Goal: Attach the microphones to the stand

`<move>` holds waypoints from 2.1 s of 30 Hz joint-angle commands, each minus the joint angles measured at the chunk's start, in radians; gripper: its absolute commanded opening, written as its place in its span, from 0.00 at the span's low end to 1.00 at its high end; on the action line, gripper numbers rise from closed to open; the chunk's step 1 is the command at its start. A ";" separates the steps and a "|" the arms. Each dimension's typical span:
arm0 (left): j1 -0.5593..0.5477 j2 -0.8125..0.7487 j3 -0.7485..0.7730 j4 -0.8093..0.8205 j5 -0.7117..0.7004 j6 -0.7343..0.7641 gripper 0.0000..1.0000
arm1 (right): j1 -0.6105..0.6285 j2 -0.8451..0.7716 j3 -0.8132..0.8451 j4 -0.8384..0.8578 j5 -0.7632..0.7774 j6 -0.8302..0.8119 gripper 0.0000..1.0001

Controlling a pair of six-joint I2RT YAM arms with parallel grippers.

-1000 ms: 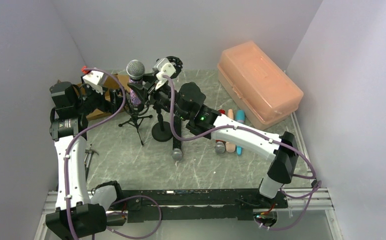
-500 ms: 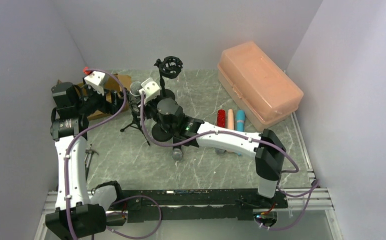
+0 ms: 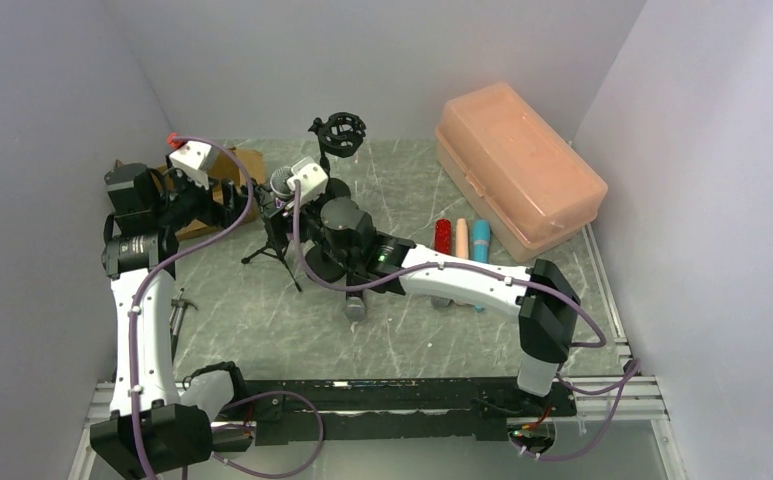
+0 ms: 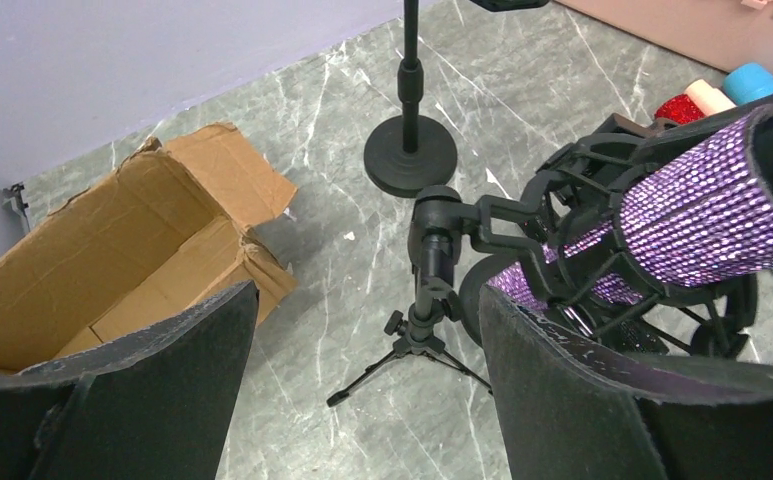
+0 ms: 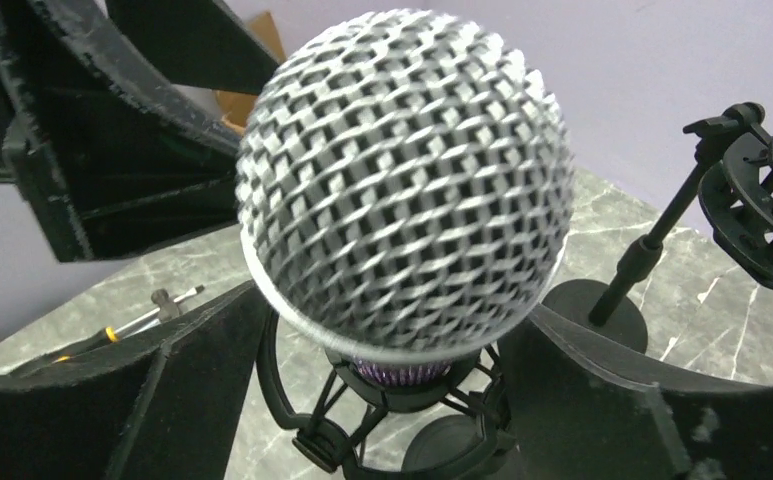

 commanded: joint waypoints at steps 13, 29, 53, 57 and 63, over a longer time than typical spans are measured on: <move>-0.004 0.014 0.085 -0.022 -0.009 0.012 0.91 | -0.283 -0.390 -0.142 -0.373 -0.658 0.059 0.97; -0.004 0.040 0.399 -0.379 0.144 0.102 0.99 | -0.550 -0.140 -0.020 -0.466 -1.090 -0.208 1.00; -0.004 0.019 0.441 -0.368 0.174 0.084 0.99 | -0.438 -0.034 0.024 -0.443 -0.835 -0.224 0.27; -0.004 0.018 0.448 -0.378 0.175 0.087 0.99 | -0.439 -0.092 -0.013 -0.500 -0.786 -0.242 0.16; -0.005 0.016 0.446 -0.398 0.193 0.100 0.99 | -0.447 -0.160 -0.050 -0.573 -0.778 -0.220 0.11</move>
